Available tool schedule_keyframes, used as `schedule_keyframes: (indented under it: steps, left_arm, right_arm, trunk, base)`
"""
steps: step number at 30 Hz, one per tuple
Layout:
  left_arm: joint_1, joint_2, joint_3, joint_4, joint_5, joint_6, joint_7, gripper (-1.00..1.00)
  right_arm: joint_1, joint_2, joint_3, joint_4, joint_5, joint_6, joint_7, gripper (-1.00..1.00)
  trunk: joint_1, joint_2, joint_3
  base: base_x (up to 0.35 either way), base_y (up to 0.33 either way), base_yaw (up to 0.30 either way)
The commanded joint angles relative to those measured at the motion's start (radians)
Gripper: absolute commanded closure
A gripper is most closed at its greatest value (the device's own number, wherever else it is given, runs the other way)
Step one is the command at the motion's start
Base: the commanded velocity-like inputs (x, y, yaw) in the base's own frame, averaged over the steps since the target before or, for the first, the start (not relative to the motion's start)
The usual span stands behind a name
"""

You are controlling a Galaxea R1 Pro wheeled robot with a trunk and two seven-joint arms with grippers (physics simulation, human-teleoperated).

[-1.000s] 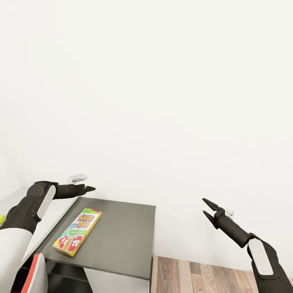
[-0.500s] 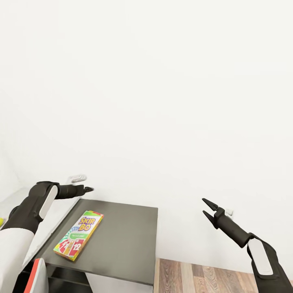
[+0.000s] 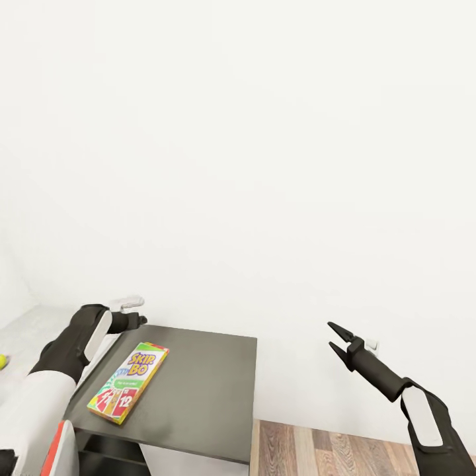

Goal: Put all the toys in the child's room - the three board games (two on the bed and one on the table), the two jigsaw puzzles on the table, and the tennis ball on the table - inside the toy box on the table in the child's room.

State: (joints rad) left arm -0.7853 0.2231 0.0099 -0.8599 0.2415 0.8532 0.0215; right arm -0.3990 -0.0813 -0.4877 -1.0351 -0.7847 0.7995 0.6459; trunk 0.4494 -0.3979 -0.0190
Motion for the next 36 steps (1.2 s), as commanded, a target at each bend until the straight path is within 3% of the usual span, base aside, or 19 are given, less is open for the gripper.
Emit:
schedule_keyframes:
  steps: [1,6,11,17,36]
  left_arm:
    - [-0.002,-0.005,0.001,0.018,0.006,-0.005,0.03,-1.0]
    - [-0.004,-0.013,0.001,0.063,0.005,-0.022,0.092,-1.0]
    - [-0.008,-0.016,0.0,0.122,-0.006,-0.089,0.139,-1.0]
    - [-0.021,-0.029,-0.001,0.138,-0.01,-0.114,0.176,-1.0]
    - [-0.024,-0.039,-0.002,0.137,-0.009,-0.131,0.173,-1.0]
  right_arm:
    - [-0.001,0.0,-0.002,-0.002,0.0,0.006,0.0,-1.0]
    - [-0.001,-0.001,-0.002,-0.011,0.022,0.006,-0.047,-1.0]
    - [-0.001,0.002,-0.001,-0.054,0.065,0.01,-0.149,-1.0]
    - [-0.001,0.006,-0.002,-0.067,0.067,0.013,-0.159,-1.0]
    - [-0.001,0.002,-0.003,-0.067,0.061,0.012,-0.138,-1.0]
  trunk:
    - [0.001,-0.002,-0.002]
    - [0.001,-0.002,-0.002]
    - [0.001,-0.002,-0.002]
    - [0.001,-0.002,-0.002]
    - [0.001,-0.002,-0.014]
  base:
    - [0.0,0.0,0.0]
    - [0.0,0.0,0.0]
    - [0.0,0.0,0.0]
    - [0.0,0.0,0.0]
    - [0.0,0.0,0.0]
